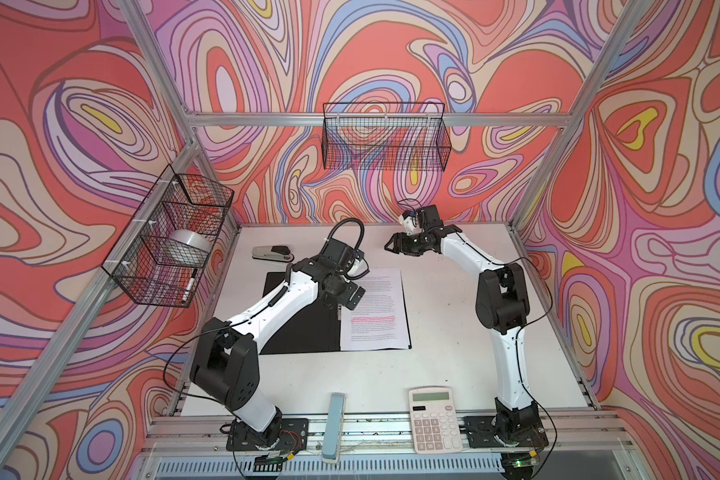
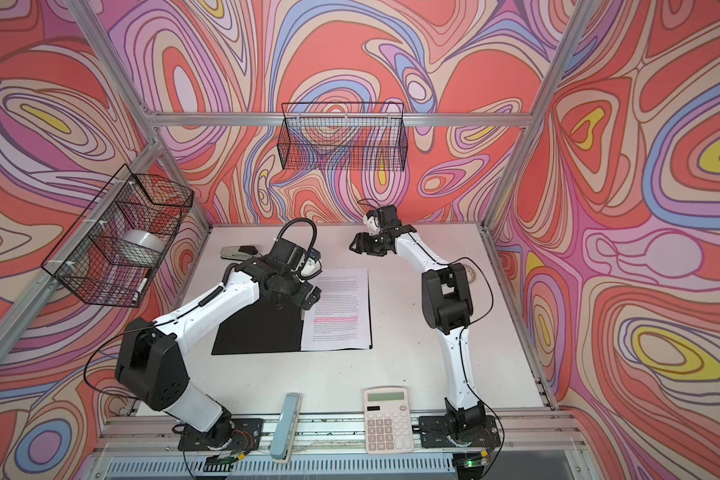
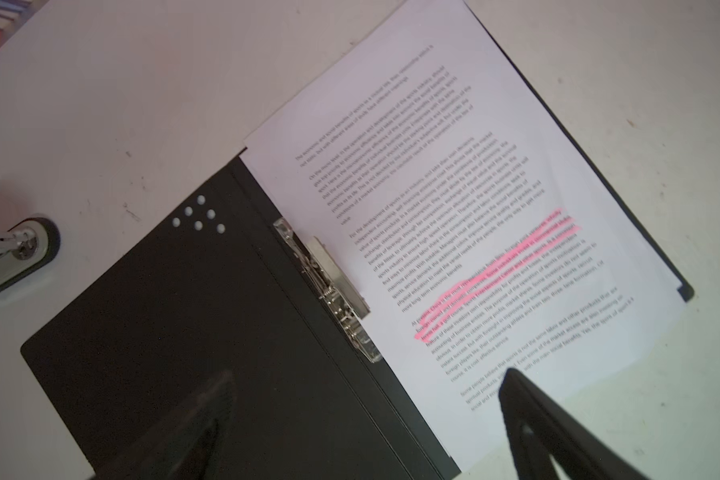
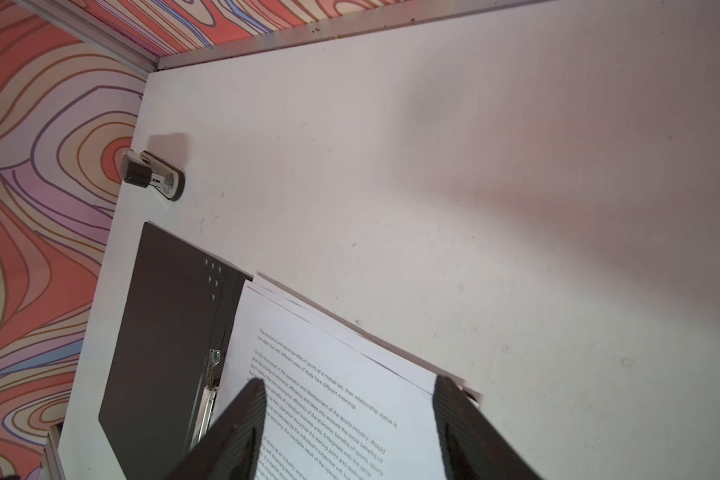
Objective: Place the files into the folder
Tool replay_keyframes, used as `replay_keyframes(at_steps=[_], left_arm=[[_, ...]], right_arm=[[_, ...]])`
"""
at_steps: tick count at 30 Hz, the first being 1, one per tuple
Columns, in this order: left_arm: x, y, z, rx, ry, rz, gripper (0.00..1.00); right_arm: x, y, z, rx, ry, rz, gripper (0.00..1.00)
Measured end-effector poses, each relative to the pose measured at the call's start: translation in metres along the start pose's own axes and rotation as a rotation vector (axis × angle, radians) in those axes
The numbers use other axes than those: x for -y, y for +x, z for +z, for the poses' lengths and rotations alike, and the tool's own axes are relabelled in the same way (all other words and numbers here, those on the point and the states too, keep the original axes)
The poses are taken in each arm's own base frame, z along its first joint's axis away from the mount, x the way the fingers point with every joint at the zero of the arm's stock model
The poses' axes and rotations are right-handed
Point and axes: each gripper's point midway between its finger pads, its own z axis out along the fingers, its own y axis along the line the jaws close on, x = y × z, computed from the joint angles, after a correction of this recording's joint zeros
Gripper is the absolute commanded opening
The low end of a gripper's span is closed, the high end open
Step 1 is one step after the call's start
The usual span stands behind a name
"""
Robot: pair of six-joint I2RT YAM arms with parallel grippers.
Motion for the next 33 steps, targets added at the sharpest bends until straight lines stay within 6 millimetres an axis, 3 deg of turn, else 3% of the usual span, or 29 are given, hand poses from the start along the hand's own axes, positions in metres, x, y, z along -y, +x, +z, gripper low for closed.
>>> replay_keyframes(at_steps=[5,9,13,19,24,29,33], left_arm=[[-0.025,-0.009,0.037,-0.036,0.003,-0.143,1.0],[-0.03,-0.005,0.067,-0.083,0.019,-0.203,1.0],[-0.034,-0.005,0.083,-0.098,0.033,-0.234,1.0],[-0.041,-0.018,0.082,-0.068,0.064,-0.275,1.0],[-0.045,-0.017,0.078,-0.06,0.089,-0.29,1.0],[-0.037,-0.005,0.06,-0.054,0.118,-0.287,1.0],[-0.032,0.001,0.052,-0.054,0.131,-0.286,1.0]], right_arm=[[0.019,0.034,0.009,-0.075,0.046,0.037,0.67],[0.022,0.037,0.008,-0.077,0.065,0.037,0.67],[0.023,0.041,-0.003,-0.07,0.096,0.04,0.67],[0.015,0.047,-0.028,-0.057,0.114,0.036,0.67],[0.008,0.071,-0.051,-0.083,0.108,0.063,0.66],[0.009,0.08,-0.049,-0.114,0.1,0.076,0.68],[0.014,0.069,-0.031,-0.117,0.095,0.077,0.68]])
